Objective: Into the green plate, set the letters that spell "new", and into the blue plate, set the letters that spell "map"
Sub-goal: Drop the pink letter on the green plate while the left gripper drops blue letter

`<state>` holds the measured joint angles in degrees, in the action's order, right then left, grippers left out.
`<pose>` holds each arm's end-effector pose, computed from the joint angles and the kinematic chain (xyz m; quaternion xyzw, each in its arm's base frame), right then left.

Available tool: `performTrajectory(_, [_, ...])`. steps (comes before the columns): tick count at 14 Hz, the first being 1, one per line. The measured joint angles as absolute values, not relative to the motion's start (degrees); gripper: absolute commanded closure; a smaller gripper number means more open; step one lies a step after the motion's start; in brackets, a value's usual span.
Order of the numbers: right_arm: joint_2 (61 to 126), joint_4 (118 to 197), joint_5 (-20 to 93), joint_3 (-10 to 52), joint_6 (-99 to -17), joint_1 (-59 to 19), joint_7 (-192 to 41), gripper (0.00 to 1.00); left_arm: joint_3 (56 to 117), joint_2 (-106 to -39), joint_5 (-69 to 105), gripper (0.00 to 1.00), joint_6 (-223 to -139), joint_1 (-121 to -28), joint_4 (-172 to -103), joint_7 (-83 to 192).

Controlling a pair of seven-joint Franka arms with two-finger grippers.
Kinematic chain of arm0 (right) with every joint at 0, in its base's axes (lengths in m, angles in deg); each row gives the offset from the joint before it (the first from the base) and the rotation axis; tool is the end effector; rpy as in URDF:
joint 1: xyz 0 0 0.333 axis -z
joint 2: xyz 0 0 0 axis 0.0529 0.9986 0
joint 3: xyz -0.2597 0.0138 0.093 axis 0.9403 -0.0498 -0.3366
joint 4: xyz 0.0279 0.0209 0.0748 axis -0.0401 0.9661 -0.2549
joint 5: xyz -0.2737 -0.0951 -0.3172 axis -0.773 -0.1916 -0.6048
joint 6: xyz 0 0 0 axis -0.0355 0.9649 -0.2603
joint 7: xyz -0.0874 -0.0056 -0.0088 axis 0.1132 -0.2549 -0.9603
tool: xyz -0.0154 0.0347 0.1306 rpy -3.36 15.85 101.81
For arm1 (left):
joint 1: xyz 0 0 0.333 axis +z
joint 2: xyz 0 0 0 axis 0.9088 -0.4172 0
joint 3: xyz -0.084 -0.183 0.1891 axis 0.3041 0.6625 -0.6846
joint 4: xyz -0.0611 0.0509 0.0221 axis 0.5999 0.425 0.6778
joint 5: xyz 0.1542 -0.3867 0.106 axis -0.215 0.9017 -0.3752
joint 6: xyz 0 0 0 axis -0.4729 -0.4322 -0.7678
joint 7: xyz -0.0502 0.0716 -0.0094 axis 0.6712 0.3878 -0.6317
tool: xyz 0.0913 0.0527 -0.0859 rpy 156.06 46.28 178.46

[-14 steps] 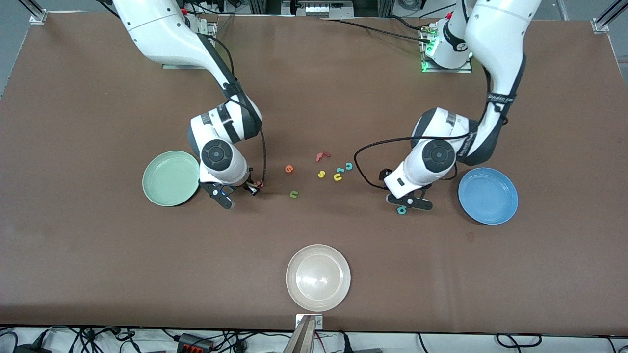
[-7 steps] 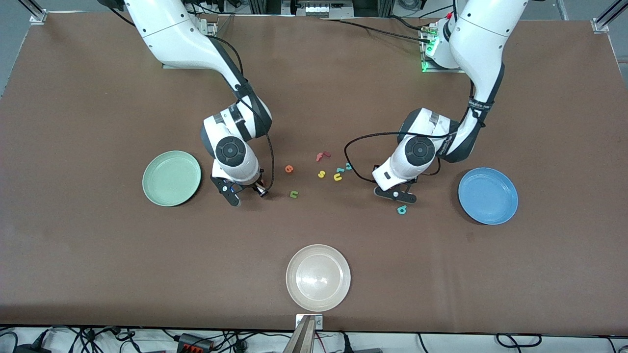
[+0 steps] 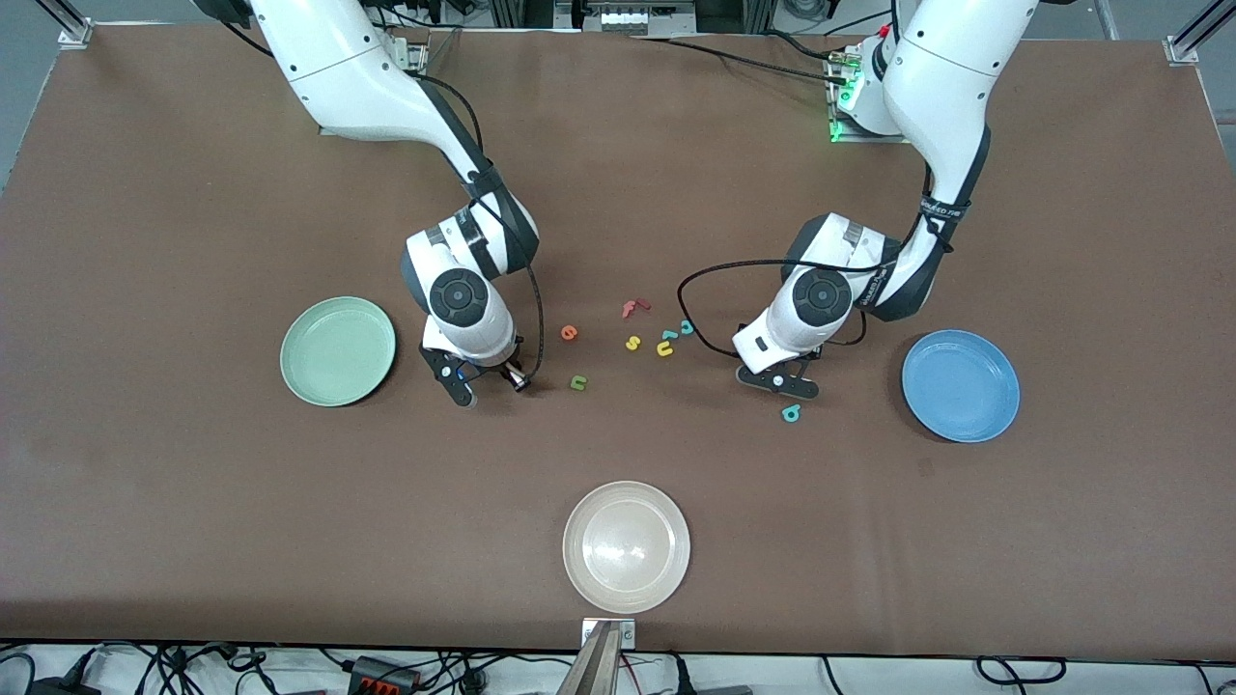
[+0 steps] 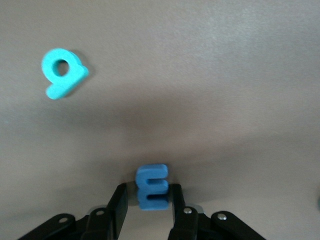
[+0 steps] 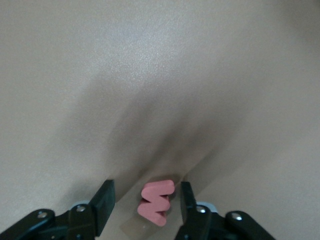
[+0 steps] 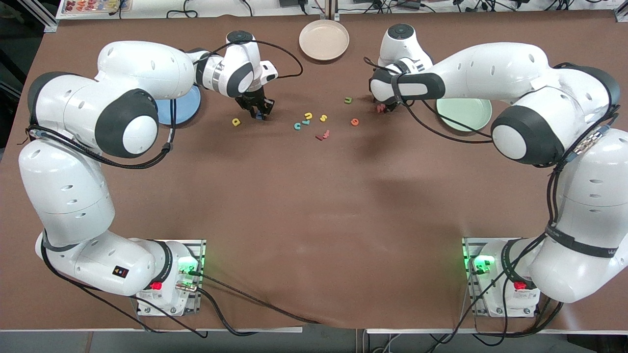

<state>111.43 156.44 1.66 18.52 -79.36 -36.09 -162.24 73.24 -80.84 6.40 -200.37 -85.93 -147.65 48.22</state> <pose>0.5771 0.3379 0.0876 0.8977 -0.4402 -0.0058 0.0157 0.5499 -0.2632 0.0797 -0.9906 0.1220 0.0608 0.0106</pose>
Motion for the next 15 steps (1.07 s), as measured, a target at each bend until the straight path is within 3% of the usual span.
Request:
performTrajectory(3, [111.43,156.31,1.66,18.52,-79.55,-36.58,-162.60,0.83,73.04,-80.85,5.84,0.88,-200.78,-85.93,-147.47,48.22])
performTrajectory(5, [111.42,156.07,1.63,18.52,-79.63,-36.78,-162.54,0.94,72.83,-80.82,5.66,0.90,-200.99,-85.91,-147.28,48.22])
performTrajectory(8, [111.40,156.00,1.60,18.94,-79.55,-36.73,-159.48,0.97,71.91,-78.89,5.65,0.88,-198.76,-84.78,-145.96,48.21])
performTrajectory(10, [110.96,155.53,1.60,19.72,-77.32,-35.97,-155.01,0.97,71.43,-75.90,5.12,0.88,-190.80,-81.95,-143.65,49.42])
performTrajectory(13, [107.85,154.75,1.57,20.31,-67.23,-32.27,-142.14,0.97,71.22,-72.93,1.22,0.87,-180.62,-76.07,-140.28,55.01])
performTrajectory(15, [104.65,155.06,1.57,20.43,-60.52,-28.14,-132.83,0.97,71.10,-72.72,-0.16,0.85,-178.47,-71.53,-140.01,59.71])
